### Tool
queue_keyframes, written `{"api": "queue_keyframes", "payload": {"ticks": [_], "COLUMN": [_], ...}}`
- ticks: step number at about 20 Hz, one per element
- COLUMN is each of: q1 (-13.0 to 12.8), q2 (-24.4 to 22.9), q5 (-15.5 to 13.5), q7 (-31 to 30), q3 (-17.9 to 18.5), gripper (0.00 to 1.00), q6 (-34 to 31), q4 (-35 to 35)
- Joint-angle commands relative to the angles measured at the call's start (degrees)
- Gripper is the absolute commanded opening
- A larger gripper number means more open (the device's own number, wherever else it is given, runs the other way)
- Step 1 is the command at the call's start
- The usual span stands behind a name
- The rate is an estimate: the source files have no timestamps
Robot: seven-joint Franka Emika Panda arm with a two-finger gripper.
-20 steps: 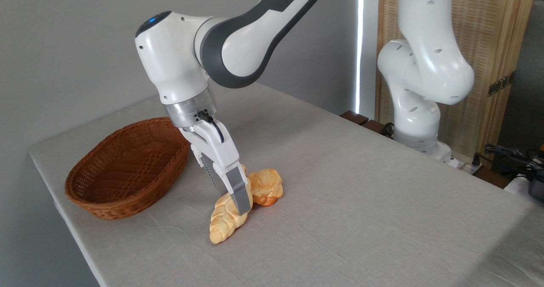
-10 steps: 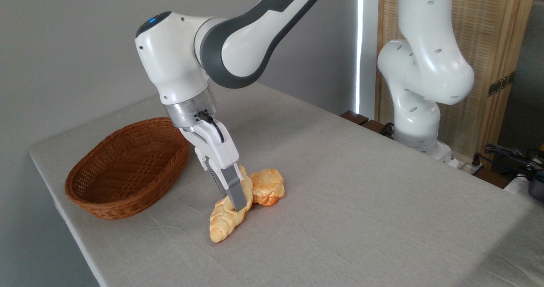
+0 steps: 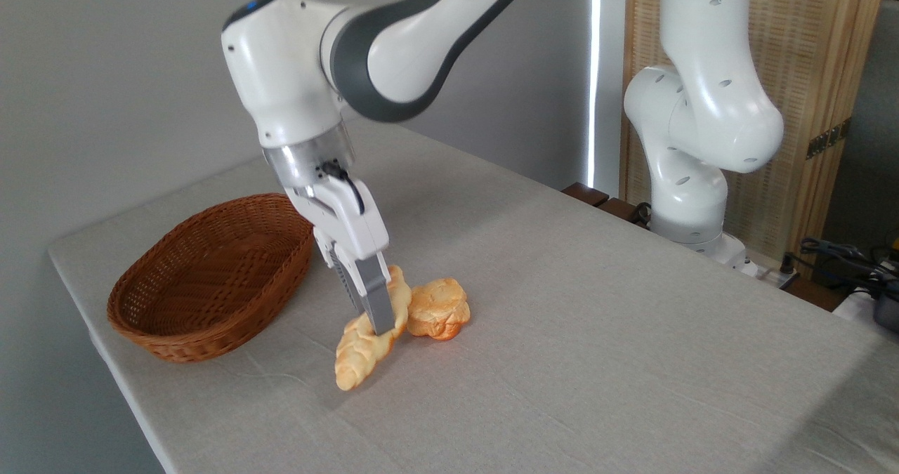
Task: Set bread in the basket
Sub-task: 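Lift the croissant and carry it over the wicker basket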
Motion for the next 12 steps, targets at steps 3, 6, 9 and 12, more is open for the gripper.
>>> {"api": "queue_keyframes", "payload": {"ticks": [3,6,9,12], "q1": [-0.1,-0.2,-0.2,-0.1], "q2": [-2.3,-2.3,-1.7,-1.3], "q5": [-4.7,-9.7,-14.7,-17.4], "q7": [-1.2,-5.7,-9.4,-11.9], "q3": [-1.5,-2.1,-4.2,-6.1], "gripper": [0.36,0.37,0.37,0.37], "q6": [-0.4,0.5,0.7,5.7], "q4": [2.9,5.8,8.8,9.4]}}
